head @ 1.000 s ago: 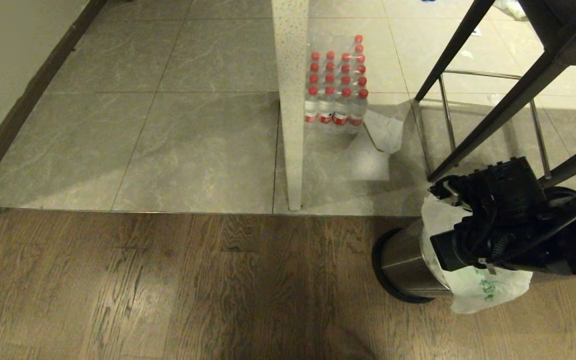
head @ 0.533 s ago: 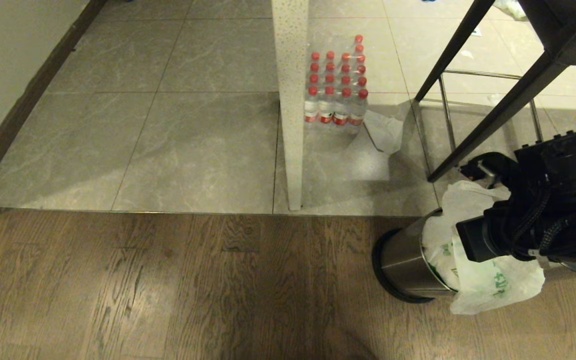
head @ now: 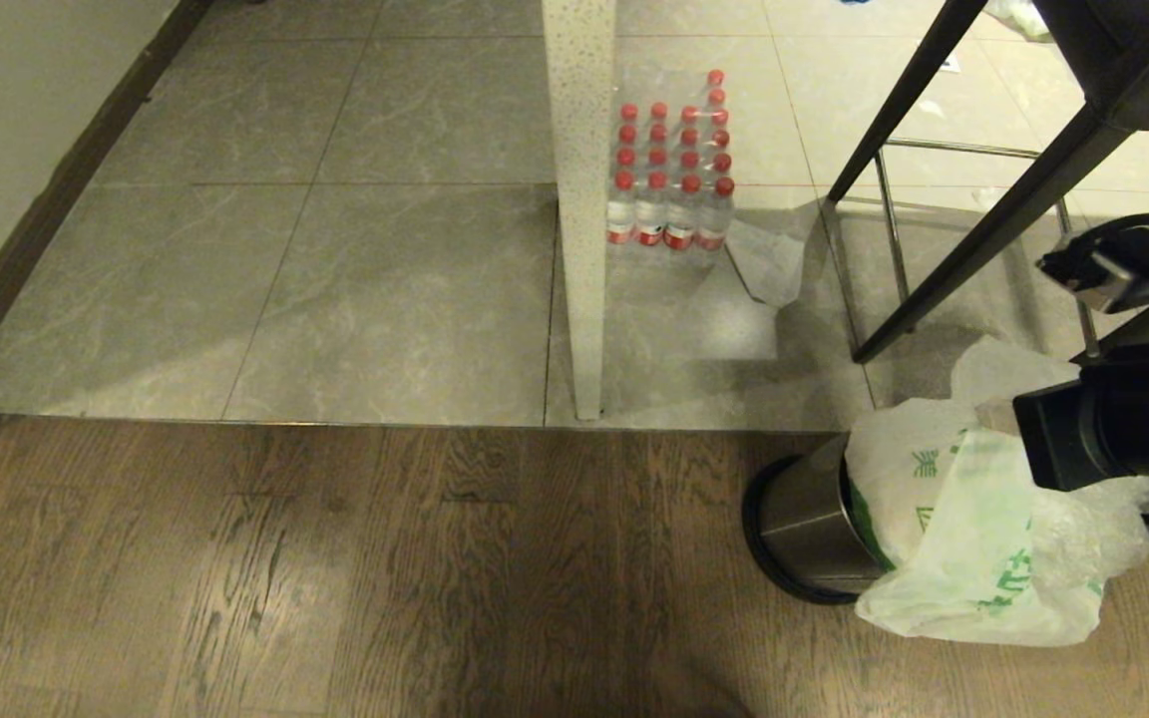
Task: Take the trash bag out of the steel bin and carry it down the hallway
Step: Pick up the trash bag
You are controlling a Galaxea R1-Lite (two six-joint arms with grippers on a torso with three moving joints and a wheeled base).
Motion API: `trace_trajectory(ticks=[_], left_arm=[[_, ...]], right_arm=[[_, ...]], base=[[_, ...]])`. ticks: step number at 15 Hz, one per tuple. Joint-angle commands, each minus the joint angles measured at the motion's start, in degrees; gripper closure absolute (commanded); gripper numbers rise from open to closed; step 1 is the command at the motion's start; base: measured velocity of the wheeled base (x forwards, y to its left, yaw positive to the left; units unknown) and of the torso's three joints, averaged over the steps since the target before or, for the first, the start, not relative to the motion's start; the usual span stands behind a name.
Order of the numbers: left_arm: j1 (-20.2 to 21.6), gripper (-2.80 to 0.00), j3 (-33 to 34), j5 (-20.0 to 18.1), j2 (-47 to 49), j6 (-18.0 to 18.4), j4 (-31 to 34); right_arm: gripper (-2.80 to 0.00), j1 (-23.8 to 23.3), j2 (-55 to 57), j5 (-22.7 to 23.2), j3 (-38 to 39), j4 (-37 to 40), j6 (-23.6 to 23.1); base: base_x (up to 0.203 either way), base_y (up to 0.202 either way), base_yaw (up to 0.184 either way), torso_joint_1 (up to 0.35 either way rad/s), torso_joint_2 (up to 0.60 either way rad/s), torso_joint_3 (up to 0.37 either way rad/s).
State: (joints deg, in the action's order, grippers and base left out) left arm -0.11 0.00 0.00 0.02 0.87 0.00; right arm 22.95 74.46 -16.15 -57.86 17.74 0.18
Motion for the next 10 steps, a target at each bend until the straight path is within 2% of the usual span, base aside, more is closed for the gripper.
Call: trace_trajectory(ticks=[1, 8, 10], left_arm=[[0.0, 0.0, 0.0, 0.0, 0.0, 0.0, 0.0], [0.0, 0.0, 0.0, 0.0, 0.0, 0.0, 0.0], [0.0, 0.0, 0.0, 0.0, 0.0, 0.0, 0.0]], right_arm=[[0.0, -0.1, -2.5, -0.4, -0.6, 0.6, 0.1], [0.0, -3.1, -13.0, -0.7, -0.2, 7.5, 0.8], [0.0, -5.7, -15.4, -0.6, 1.6, 9.9, 0.8]], base=[[0.0, 0.0, 0.0, 0.0, 0.0, 0.0], [0.0, 0.0, 0.0, 0.0, 0.0, 0.0], [0.0, 0.0, 0.0, 0.0, 0.0, 0.0]])
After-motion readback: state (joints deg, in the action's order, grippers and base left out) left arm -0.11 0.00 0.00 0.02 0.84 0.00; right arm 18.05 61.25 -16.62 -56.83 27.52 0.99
